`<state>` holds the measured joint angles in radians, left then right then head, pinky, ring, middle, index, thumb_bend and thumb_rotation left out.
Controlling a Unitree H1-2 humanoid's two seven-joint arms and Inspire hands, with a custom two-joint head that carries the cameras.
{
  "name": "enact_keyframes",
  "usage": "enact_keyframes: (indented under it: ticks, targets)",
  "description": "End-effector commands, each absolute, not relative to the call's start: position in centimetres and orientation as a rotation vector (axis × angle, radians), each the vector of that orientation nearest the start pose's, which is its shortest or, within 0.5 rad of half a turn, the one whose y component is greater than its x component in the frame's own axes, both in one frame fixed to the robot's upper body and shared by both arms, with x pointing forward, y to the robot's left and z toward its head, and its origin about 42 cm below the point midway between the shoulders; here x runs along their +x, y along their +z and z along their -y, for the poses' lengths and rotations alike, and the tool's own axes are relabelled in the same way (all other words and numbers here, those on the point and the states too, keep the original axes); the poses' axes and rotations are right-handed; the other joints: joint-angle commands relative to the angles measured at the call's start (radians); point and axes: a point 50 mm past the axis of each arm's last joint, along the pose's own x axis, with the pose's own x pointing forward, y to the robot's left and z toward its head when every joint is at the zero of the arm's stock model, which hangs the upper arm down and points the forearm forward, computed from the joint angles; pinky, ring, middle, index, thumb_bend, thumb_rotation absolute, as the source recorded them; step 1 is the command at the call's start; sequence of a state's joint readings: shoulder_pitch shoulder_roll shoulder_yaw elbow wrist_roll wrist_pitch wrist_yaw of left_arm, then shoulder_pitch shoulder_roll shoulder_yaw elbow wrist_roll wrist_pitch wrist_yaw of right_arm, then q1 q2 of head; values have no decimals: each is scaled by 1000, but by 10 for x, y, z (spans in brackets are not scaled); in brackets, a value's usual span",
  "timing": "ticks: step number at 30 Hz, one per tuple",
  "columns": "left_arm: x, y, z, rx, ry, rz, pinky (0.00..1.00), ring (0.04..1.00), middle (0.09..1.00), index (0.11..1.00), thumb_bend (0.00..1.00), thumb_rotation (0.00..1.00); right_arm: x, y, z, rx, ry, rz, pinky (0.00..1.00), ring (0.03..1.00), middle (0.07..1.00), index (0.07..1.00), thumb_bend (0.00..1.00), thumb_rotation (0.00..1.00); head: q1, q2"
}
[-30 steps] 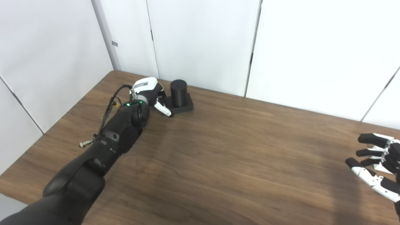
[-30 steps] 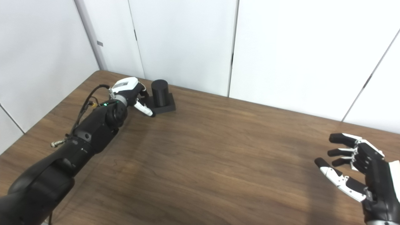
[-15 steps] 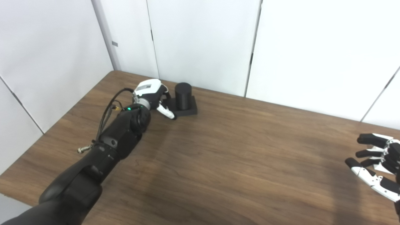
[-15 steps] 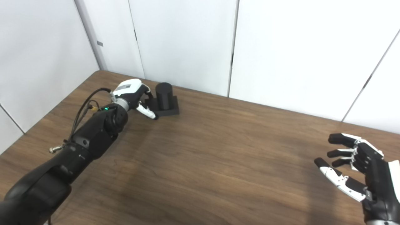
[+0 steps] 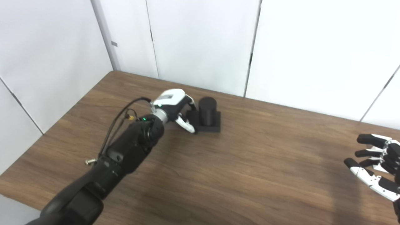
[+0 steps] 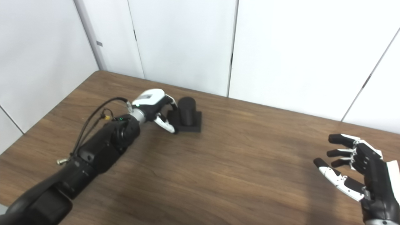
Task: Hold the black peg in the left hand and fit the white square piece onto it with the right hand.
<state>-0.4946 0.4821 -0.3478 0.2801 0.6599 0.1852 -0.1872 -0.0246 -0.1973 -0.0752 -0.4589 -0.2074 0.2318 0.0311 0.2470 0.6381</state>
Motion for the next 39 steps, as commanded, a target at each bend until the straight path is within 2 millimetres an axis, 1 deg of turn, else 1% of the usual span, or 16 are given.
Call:
enact_keyframes:
  ticks: [1, 7, 10, 14, 17, 19, 23, 28, 31, 33, 39]
  targets:
    - [434, 203, -270, 1262, -285, 75, 657, 811, 797, 483, 524, 58, 272, 235, 273, -410, -100, 331, 441, 563, 686, 651, 435, 0, -3, 2]
    - [418, 202, -241, 1255, -397, 158, 648, 810, 801, 484, 524, 61, 272, 234, 271, -398, -111, 328, 460, 564, 677, 646, 426, 0, -13, 7]
    - [410, 199, -226, 1250, -443, 190, 656, 817, 802, 485, 525, 62, 272, 233, 272, -388, -110, 331, 454, 567, 678, 647, 428, 0, -14, 6]
    - [400, 188, -208, 1231, -518, 228, 642, 805, 804, 485, 525, 64, 271, 233, 272, -392, -116, 327, 448, 561, 675, 645, 432, 0, -23, 10]
    - [394, 180, -196, 1222, -569, 233, 654, 819, 813, 485, 525, 64, 271, 232, 273, -392, -116, 329, 443, 554, 671, 642, 436, 0, -27, 13]
    - [389, 174, -186, 1228, -606, 248, 636, 811, 809, 485, 524, 66, 272, 231, 273, -392, -117, 330, 442, 558, 671, 640, 443, 0, -29, 14]
    - [380, 165, -172, 1235, -665, 261, 627, 808, 804, 485, 525, 66, 273, 230, 273, -399, -125, 333, 432, 550, 663, 635, 458, 0, -40, 20]
    - [370, 150, -159, 1245, -749, 257, 634, 803, 803, 486, 524, 66, 273, 229, 274, -408, -127, 338, 455, 556, 666, 641, 468, 0, -59, 25]
    - [365, 140, -154, 1243, -801, 244, 618, 778, 802, 485, 525, 65, 273, 228, 275, -413, -125, 337, 465, 568, 675, 649, 471, 0, -80, 32]
    - [361, 134, -150, 1249, -841, 232, 627, 776, 805, 485, 525, 65, 273, 227, 275, -420, -126, 340, 472, 569, 677, 652, 473, 0, -91, 34]
    - [351, 120, -142, 1263, -946, 200, 641, 805, 814, 486, 523, 68, 275, 226, 277, -437, -130, 349, 468, 566, 669, 650, 490, 0, -142, 47]
